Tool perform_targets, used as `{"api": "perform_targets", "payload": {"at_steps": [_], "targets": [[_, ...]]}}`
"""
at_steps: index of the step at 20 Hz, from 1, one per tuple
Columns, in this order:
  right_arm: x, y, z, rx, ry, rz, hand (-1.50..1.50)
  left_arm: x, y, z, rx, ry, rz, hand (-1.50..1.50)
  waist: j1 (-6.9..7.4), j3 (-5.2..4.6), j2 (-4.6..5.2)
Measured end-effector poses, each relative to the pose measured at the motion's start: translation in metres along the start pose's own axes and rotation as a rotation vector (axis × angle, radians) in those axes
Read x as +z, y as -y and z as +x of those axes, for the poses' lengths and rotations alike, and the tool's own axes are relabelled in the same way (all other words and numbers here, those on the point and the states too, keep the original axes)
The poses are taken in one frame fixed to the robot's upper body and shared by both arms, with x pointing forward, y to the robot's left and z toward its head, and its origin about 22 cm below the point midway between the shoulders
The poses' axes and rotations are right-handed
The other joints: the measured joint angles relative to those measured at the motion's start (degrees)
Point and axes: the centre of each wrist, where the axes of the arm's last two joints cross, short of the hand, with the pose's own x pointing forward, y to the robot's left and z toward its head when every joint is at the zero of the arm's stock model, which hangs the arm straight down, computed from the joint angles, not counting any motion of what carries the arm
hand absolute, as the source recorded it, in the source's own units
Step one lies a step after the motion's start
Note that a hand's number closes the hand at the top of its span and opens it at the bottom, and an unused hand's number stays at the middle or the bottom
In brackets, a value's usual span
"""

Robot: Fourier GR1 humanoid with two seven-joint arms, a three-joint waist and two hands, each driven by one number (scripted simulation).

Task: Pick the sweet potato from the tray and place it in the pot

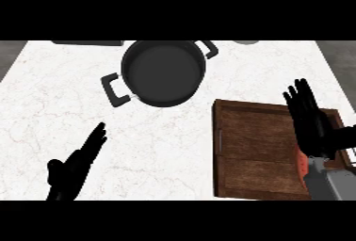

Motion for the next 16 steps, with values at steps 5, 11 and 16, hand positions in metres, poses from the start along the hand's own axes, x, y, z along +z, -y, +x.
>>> {"api": "perform_targets", "payload": {"at_steps": [5, 11, 16], "targets": [[0.03, 0.068, -0.007, 0.127, -0.18, -0.213, 1.5, 0.0, -0.038, 0.007, -0.074, 0.032, 0.168, 0.0, -1.37, 2.11, -0.43], [0.082, 0.159, 0.008, 0.706, -0.184, -0.491, -1.5, 0.004, -0.076, 0.015, -0.152, 0.029, 0.325, 0.0, -2.95, 2.45, -0.49], [0.134, 0.154, 0.016, 0.851, -0.063, -0.564, -1.5, 0.002, -0.092, 0.019, -0.174, 0.023, 0.364, 0.0, -2.67, 2.77, -0.62]]}}
